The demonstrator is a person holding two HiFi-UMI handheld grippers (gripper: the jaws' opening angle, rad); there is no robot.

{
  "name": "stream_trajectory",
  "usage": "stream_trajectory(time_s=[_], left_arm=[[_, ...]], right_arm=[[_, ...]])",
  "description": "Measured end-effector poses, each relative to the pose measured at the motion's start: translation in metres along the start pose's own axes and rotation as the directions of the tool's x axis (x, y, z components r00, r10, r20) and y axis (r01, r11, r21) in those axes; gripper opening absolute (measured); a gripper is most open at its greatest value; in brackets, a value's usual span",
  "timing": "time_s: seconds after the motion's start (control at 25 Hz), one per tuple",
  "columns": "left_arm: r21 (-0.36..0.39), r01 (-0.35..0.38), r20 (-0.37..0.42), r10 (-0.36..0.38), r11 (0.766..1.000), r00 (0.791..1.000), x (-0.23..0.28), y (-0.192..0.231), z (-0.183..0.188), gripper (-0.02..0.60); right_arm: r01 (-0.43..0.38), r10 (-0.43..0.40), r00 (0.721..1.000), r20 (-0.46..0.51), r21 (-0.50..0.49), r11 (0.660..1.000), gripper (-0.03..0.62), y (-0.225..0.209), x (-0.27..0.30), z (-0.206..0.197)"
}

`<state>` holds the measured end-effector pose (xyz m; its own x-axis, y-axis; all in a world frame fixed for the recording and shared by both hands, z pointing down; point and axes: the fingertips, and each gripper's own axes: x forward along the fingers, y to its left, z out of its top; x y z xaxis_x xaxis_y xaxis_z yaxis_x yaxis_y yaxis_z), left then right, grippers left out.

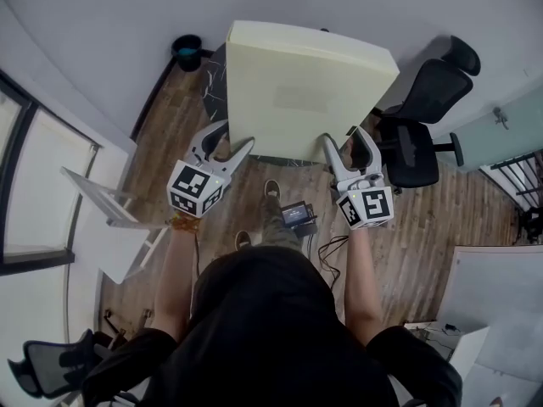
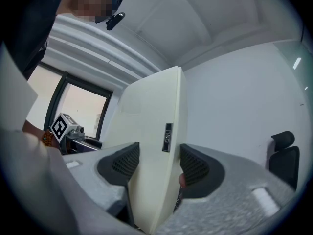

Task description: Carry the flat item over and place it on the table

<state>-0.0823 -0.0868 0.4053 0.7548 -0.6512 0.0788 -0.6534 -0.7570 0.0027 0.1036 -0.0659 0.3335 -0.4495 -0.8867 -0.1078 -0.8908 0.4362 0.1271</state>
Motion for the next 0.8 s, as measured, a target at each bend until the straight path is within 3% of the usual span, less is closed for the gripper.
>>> stream_trajectory(time_s=[0.8], left_arm=[[-0.057,0.011,-0.060,-0.015,0.998,0.998,0.047,0.016,-0.021,0.237]], right_arm=[[0.010,-0.009,1.000,-0.027,0.057,0.998,0.258,-0.038,0.026,-0.029]])
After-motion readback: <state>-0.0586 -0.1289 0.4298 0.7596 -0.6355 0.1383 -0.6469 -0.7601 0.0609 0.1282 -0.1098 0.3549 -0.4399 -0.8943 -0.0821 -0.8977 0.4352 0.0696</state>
